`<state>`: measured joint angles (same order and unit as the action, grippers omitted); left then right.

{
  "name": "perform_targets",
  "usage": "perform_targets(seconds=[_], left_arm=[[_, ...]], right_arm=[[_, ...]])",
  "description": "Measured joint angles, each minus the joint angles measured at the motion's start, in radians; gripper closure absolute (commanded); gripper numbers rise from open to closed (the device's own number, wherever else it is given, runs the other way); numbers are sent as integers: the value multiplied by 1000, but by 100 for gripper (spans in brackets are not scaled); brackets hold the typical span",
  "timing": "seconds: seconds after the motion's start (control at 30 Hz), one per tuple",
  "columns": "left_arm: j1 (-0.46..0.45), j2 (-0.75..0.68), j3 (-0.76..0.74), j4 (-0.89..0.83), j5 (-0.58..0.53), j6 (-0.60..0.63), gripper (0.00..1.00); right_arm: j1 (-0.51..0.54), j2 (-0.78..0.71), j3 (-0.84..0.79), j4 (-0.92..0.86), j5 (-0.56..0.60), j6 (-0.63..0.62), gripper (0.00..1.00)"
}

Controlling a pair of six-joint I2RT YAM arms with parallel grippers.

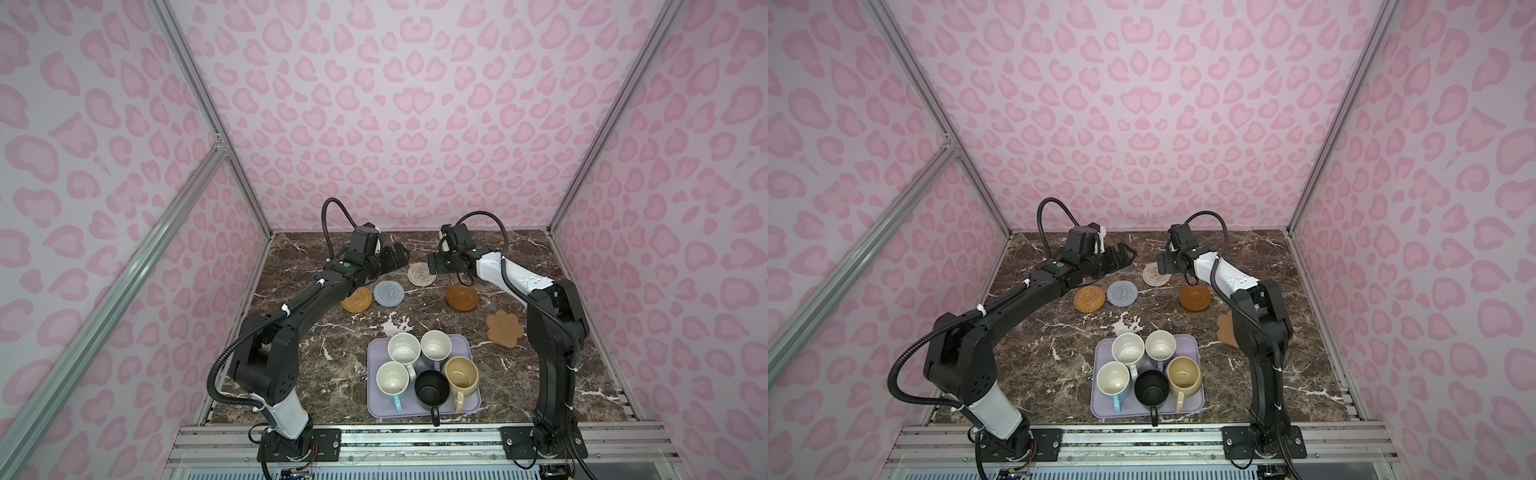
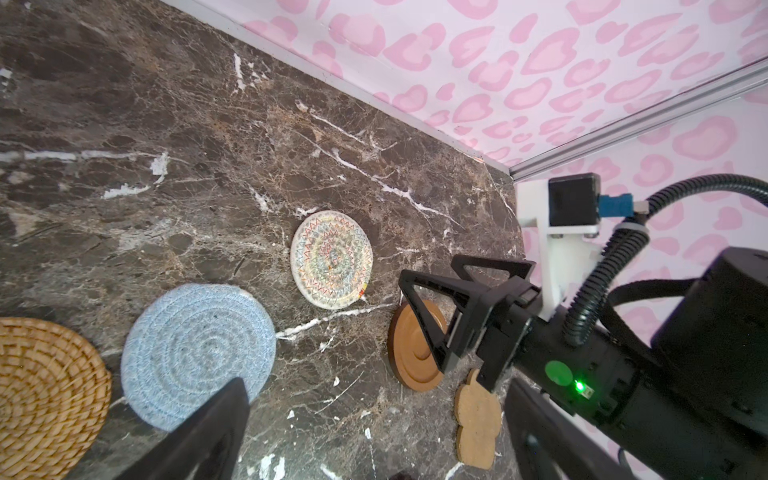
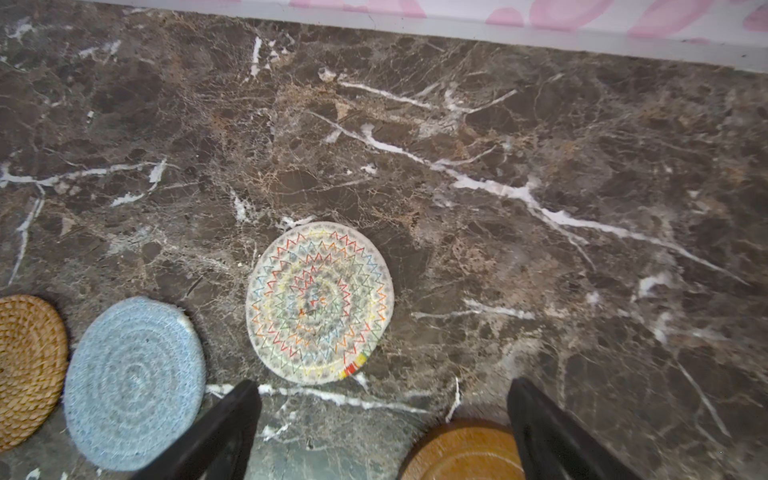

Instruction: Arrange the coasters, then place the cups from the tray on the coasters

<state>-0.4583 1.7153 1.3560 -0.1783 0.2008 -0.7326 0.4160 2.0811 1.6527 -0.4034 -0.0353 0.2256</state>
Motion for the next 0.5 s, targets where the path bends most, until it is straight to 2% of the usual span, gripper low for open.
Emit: perform_targets(seconds=[0.5], left_arm=[[-2, 78, 2, 18, 27, -7, 2]], right_arm=[[-5, 276, 290, -154, -18, -16, 27]])
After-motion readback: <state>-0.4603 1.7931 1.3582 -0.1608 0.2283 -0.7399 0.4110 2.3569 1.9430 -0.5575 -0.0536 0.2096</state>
